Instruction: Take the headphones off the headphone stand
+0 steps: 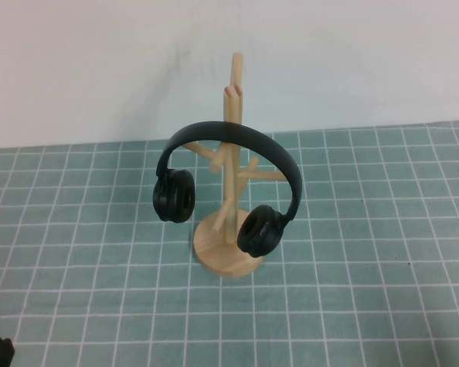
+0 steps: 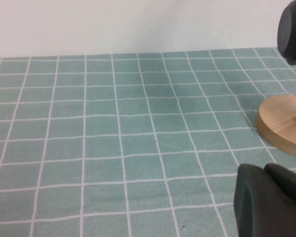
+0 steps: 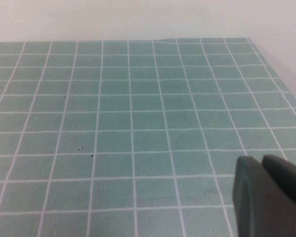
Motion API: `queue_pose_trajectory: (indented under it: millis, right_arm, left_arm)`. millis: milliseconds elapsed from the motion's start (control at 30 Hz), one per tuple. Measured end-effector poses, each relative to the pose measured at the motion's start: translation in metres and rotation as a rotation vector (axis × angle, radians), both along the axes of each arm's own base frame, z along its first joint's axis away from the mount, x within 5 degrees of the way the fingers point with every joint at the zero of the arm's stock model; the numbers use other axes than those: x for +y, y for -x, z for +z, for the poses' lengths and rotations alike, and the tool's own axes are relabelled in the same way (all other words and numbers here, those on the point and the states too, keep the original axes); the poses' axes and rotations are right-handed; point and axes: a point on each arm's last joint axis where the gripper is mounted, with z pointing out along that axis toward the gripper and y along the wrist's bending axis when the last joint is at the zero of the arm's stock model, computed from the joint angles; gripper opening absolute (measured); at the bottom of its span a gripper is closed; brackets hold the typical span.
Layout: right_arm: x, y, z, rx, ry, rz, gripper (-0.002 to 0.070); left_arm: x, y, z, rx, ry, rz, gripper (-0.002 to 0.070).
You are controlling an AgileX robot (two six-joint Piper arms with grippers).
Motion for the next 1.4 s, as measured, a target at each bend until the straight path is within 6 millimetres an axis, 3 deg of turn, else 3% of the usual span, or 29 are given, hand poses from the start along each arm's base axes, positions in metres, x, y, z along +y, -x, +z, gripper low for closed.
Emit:
queue_pose_trajectory:
  millis: [1167, 1267, 1400]
  right_arm:
    - [0.0, 0.0, 0.0, -0.002, 0.0, 0.0, -0.0006]
    - [0.0, -0.001, 0.004, -0.054, 0.002, 0.002, -0.0006]
    - [0.001, -0.004, 0.023, -0.264, 0.012, 0.01, -0.0006]
  left_arm:
    - [0.0, 0.0, 0.0, 0.0, 0.002, 0.0, -0.0006]
    - [0.0, 0.0, 0.0, 0.0, 0.002, 0.0, -0.0006]
    - [0.0, 0.0, 0.0, 0.0, 0.002, 0.0, -0.0006]
